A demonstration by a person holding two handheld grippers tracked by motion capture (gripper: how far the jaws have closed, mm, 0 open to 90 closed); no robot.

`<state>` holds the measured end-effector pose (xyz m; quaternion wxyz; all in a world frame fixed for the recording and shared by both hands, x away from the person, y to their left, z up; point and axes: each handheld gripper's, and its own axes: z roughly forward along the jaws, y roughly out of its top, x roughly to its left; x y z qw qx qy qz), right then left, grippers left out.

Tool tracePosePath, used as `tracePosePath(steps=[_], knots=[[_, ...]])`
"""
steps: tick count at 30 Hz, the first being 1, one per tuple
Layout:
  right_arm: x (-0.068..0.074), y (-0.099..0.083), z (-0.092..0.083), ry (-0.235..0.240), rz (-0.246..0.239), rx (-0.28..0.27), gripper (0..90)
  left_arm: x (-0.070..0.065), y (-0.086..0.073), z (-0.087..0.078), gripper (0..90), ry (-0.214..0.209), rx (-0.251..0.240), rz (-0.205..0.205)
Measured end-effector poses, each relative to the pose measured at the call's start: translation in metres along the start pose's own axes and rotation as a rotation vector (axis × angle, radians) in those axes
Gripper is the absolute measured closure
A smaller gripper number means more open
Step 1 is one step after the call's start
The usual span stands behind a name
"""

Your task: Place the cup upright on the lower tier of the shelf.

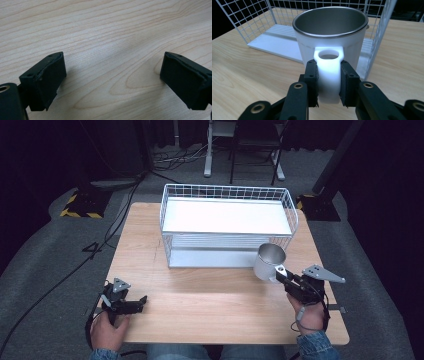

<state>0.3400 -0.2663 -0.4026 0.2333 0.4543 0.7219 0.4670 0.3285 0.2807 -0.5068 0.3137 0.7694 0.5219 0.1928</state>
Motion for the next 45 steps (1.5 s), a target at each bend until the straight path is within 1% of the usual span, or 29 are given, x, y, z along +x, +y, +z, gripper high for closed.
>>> tracePosePath(steps=[4, 5, 7, 14, 15, 16, 20, 24, 26, 28, 29, 32, 33, 35, 37, 39, 42, 44, 45], knots=[[0.003, 0.011, 0.01, -0.006, -0.007, -0.005, 71.4, 0.0, 0.0, 0.0, 6.9, 0.0, 0.0, 0.001], [0.003, 0.016, 0.015, -0.006, -0.009, -0.008, 71.4, 0.0, 0.0, 0.0, 6.9, 0.0, 0.0, 0.0], [0.003, 0.018, 0.017, -0.007, -0.01, -0.008, 71.4, 0.0, 0.0, 0.0, 6.9, 0.0, 0.0, 0.001], [-0.001, 0.028, 0.037, -0.02, -0.007, -0.011, 71.3, 0.0, 0.0, 0.0, 6.9, 0.0, 0.0, 0.0], [-0.004, 0.03, 0.043, -0.026, -0.005, -0.019, 71.3, 0.0, 0.0, 0.0, 6.9, 0.0, 0.0, 0.0], [-0.004, 0.03, 0.043, -0.026, -0.005, -0.019, 71.3, 0.0, 0.0, 0.0, 6.9, 0.0, 0.0, 0.0], [-0.008, 0.034, 0.057, -0.038, 0.005, -0.018, 71.3, 0.0, 0.0, 0.0, 6.9, 0.0, 0.0, 0.0], [-0.01, 0.036, 0.071, -0.047, -0.01, -0.019, 71.3, 0.0, 0.0, 0.0, 6.9, 0.0, 0.0, 0.0], [-0.01, 0.036, 0.078, -0.053, -0.01, -0.018, 71.3, 0.0, 0.0, 0.0, 6.9, 0.0, 0.0, 0.0], [-0.012, 0.036, 0.087, -0.052, 0.0, -0.024, 71.3, 0.0, 0.0, 0.0, 6.9, 0.0, 0.0, 0.001], [-0.012, 0.036, 0.087, -0.052, 0.0, -0.024, 71.3, 0.0, 0.0, 0.0, 6.9, 0.0, 0.0, 0.001], [-0.014, 0.036, 0.096, -0.055, -0.004, -0.032, 71.3, 0.0, 0.0, 0.0, 6.9, 0.0, 0.0, 0.0], [-0.014, 0.036, 0.101, -0.057, -0.009, -0.034, 71.3, 0.0, 0.0, 0.0, 6.9, 0.0, 0.0, 0.001], [-0.014, 0.036, 0.104, -0.054, -0.01, -0.039, 71.3, 0.0, 0.0, 0.0, 6.9, 0.0, 0.0, 0.0], [-0.015, 0.035, 0.109, -0.06, 0.001, -0.042, 71.3, 0.0, 0.0, 0.0, 6.9, 0.0, 0.0, 0.001], [-0.015, 0.035, 0.114, -0.067, 0.001, -0.046, 71.2, 0.0, 0.0, 0.0, 6.9, 0.0, 0.0, 0.0], [-0.015, 0.033, 0.12, -0.076, 0.015, -0.041, 71.2, 0.0, 0.0, 0.0, 6.9, 0.0, 0.0, 0.001], [-0.016, 0.031, 0.123, -0.073, 0.037, -0.04, 71.2, 0.0, 0.0, 0.0, 6.9, 0.0, 0.0, 0.0], [-0.018, 0.03, 0.125, -0.059, 0.067, -0.047, 71.2, 0.0, 0.0, 0.0, 6.9, 0.0, 0.0, 0.0]])
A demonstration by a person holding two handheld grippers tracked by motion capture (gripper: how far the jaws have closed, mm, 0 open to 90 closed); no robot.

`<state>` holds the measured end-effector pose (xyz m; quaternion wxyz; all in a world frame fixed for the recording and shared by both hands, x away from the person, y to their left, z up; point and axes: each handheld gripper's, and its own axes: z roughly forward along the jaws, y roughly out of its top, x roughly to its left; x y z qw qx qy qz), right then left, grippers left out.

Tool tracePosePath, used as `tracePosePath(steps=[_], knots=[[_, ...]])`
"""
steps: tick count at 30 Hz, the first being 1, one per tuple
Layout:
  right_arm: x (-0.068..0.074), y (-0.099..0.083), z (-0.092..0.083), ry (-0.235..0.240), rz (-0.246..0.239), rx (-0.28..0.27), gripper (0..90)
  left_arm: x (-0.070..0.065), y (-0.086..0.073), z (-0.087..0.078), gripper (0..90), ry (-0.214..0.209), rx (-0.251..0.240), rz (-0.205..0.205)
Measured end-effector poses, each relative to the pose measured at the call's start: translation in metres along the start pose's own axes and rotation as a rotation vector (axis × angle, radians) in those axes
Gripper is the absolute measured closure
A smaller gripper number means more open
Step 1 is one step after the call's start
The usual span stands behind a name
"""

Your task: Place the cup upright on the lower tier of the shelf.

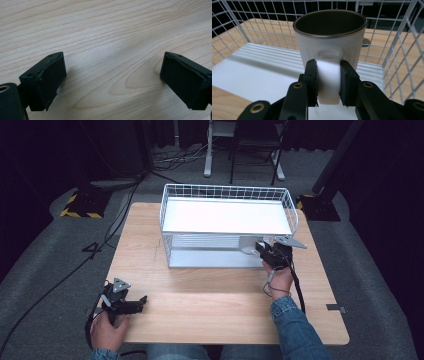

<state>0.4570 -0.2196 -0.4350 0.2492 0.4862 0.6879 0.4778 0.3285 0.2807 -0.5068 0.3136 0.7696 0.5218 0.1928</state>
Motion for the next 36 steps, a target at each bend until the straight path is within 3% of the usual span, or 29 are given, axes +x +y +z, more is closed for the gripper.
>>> tracePosePath(steps=[5, 16, 22, 26, 28, 36], knots=[[0.001, -0.001, 0.005, -0.017, -0.02, -0.007, 71.2, 0.0, 0.0, 0.0, 6.9, 0.0, 0.0, 0.0], [-0.001, -0.006, 0.011, -0.036, -0.015, -0.006, 71.0, 0.0, 0.0, 0.0, 6.9, 0.0, 0.0, 0.0], [0.001, -0.009, 0.011, -0.046, -0.058, -0.004, 70.7, 0.0, 0.0, 0.0, 6.9, 0.0, 0.0, 0.0], [0.002, -0.013, 0.011, -0.077, -0.089, 0.001, 70.0, 0.0, 0.0, 0.0, 6.9, 0.0, 0.0, 0.0], [0.003, -0.016, 0.011, -0.097, -0.129, 0.009, 69.2, 0.0, 0.0, 0.0, 6.9, 0.0, 0.0, 0.0], [0.004, -0.016, 0.011, -0.092, -0.133, 0.017, 63.2, 0.0, 0.0, 0.0, 6.9, 0.0, 0.0, 0.0]])
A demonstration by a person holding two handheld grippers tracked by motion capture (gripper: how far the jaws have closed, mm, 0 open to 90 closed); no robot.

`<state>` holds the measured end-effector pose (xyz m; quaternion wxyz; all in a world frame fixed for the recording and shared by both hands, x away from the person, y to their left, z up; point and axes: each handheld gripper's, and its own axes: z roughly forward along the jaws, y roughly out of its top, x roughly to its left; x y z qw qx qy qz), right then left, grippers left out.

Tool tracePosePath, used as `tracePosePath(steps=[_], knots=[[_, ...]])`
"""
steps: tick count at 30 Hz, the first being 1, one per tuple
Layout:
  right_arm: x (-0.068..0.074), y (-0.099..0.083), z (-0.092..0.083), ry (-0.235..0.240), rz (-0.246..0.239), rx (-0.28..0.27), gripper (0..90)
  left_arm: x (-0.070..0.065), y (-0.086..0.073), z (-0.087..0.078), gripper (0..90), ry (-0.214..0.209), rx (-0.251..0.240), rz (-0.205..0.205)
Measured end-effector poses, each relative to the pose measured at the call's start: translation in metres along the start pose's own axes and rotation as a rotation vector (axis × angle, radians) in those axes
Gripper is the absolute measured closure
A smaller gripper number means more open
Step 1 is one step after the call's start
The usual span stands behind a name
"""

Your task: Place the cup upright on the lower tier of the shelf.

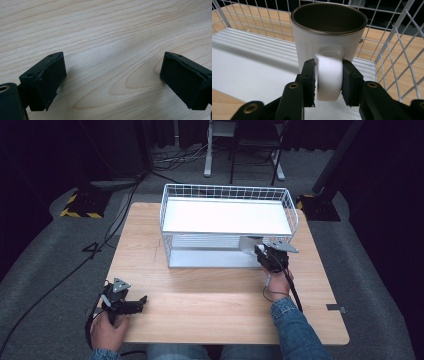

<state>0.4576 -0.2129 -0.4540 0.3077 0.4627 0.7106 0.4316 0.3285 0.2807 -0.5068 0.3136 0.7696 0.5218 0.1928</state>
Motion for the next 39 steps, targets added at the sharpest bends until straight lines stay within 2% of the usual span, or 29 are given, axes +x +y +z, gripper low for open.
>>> tracePosePath(steps=[2, 3, 6, 8, 12, 15, 22, 26, 33, 39], knots=[[0.0, 0.0, 0.0, 0.011, 0.009, 0.01, 56.3, 0.0, 0.0, 0.0, 6.9, 0.0, 0.0, 0.0], [0.0, 0.0, 0.0, 0.011, 0.009, 0.01, 56.3, 0.0, 0.0, 0.0, 6.9, 0.0, 0.0, 0.0], [-0.001, 0.002, -0.002, 0.035, 0.028, 0.008, 48.6, 0.0, 0.0, 0.0, 6.9, 0.0, 0.0, 0.0], [0.0, 0.003, -0.005, 0.041, 0.025, 0.011, 46.5, 0.0, 0.0, 0.0, 6.9, 0.0, 0.0, 0.0], [0.001, 0.006, -0.013, 0.039, -0.012, 0.023, 42.7, 0.0, 0.0, 0.0, 6.9, 0.0, 0.0, 0.0], [0.001, 0.009, -0.023, 0.05, 0.003, 0.014, 40.9, 0.0, 0.0, 0.0, 6.9, 0.0, 0.0, 0.0], [-0.002, 0.014, -0.05, 0.061, 0.001, -0.012, 39.1, 0.0, 0.0, 0.0, 6.9, 0.0, 0.0, 0.0], [-0.007, 0.014, -0.066, 0.089, 0.019, -0.008, 37.2, 0.0, 0.0, 0.0, 6.9, 0.0, 0.0, 0.0], [-0.016, 0.009, -0.095, 0.145, 0.039, 0.002, 31.5, 0.0, 0.0, 0.0, 6.9, 0.0, 0.0, 0.0], [-0.022, 0.002, -0.108, 0.167, 0.06, 0.01, 24.9, 0.0, 0.0, 0.0, 6.9, 0.0, 0.0, 0.0]])
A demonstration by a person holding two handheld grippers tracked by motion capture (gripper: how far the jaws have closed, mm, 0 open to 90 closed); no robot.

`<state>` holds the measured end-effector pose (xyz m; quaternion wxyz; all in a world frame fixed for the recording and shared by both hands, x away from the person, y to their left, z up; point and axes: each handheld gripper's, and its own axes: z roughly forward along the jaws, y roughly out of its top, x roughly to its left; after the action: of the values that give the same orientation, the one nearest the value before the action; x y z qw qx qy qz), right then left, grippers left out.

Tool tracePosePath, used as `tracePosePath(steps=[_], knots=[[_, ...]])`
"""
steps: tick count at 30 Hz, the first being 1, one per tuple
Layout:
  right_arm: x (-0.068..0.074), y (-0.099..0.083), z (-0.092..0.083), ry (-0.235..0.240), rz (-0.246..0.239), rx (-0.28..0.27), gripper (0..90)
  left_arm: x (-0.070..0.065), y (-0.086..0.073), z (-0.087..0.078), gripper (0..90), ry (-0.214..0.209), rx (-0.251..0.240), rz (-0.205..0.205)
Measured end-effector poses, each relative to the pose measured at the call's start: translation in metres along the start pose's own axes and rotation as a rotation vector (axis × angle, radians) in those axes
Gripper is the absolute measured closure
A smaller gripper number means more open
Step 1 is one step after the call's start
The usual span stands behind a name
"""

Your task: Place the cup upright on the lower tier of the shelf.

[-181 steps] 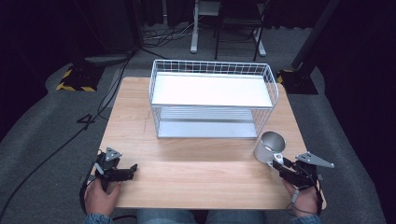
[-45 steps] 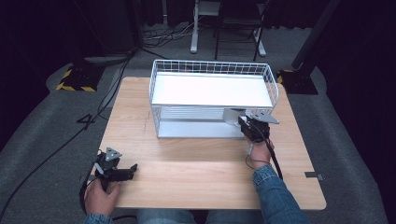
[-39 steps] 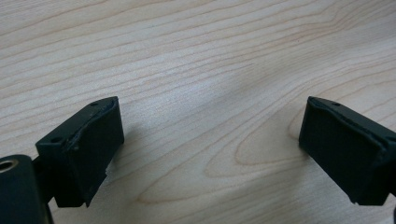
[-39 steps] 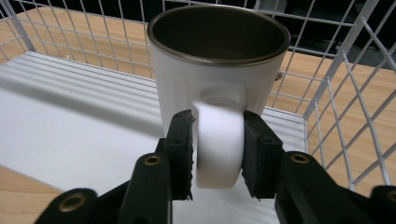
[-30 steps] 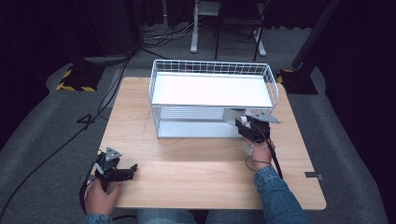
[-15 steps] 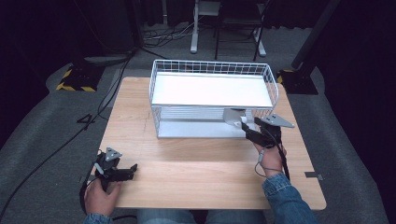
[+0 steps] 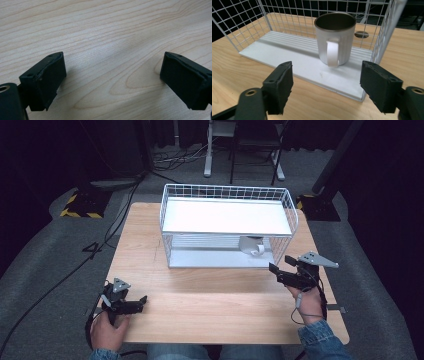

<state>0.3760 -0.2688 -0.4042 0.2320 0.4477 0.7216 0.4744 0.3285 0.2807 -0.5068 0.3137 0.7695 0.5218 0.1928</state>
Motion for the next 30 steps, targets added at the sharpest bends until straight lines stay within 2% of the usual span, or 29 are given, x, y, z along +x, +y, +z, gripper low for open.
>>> tracePosePath(steps=[7, 9, 10, 13, 17, 23, 30], knots=[[-0.004, -0.009, -0.016, 0.009, 0.0, 0.048, 18.3, 0.0, 0.0, 0.0, 6.9, 0.002, 0.002, 0.0], [-0.006, -0.013, -0.019, 0.011, -0.002, 0.082, 16.9, 0.0, 0.0, 0.0, 6.9, 0.002, 0.002, 0.0], [-0.007, -0.017, -0.023, 0.006, -0.018, 0.113, 16.0, 0.0, 0.0, 0.0, 6.9, 0.002, 0.002, 0.0], [-0.008, -0.021, -0.026, 0.0, -0.034, 0.132, 15.9, 0.0, 0.0, 0.0, 6.9, 0.001, 0.001, 0.0], [-0.014, -0.03, -0.034, -0.008, -0.019, 0.155, 15.4, 0.0, 0.0, 0.0, 6.9, 0.0, 0.001, -0.001], [-0.02, -0.043, -0.037, -0.027, -0.031, 0.199, 15.5, 0.0, 0.0, 0.0, 6.9, 0.002, 0.001, 0.0], [-0.032, -0.065, -0.036, -0.033, -0.009, 0.231, 15.4, 0.0, 0.001, 0.0, 6.9, 0.001, 0.002, -0.003]])
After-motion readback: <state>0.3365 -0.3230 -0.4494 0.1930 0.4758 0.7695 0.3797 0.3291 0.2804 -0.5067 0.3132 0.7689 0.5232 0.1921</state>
